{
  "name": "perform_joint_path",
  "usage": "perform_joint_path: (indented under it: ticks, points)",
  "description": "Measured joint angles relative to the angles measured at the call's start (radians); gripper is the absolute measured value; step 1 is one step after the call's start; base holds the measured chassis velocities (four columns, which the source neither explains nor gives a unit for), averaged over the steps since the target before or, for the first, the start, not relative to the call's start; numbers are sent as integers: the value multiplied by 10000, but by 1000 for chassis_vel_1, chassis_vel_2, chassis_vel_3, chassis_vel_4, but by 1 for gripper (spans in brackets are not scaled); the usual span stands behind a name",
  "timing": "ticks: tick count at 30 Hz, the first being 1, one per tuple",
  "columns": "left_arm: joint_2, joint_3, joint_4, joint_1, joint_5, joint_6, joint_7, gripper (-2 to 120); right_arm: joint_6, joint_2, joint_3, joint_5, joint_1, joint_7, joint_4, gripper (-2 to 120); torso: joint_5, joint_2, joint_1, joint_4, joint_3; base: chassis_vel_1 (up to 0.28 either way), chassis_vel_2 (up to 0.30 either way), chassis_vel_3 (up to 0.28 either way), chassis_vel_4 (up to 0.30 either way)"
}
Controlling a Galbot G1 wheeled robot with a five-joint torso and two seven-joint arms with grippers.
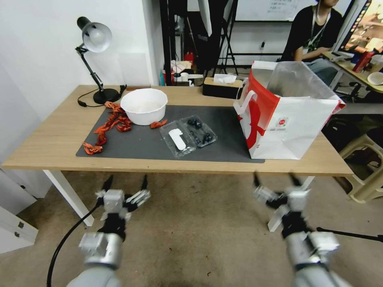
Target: Close the takeout container lid, then place the container into the takeout bag.
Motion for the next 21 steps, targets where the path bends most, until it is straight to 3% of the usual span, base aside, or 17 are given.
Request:
perform_joint_path:
  ticks: [15,21]
  points:
    - [68,-86,306,-100,-141,-555,-94,100,-92,-486,-256,634,418,70,-254,100,-10,1,-1,1,-2,0,0,0,0]
    - [46,-109,382,-150,-141,-622,-87,100,-539,-1127,-476,1544,1240,319,-523,100,-10,1,-3,2,-3,0,0,0,0]
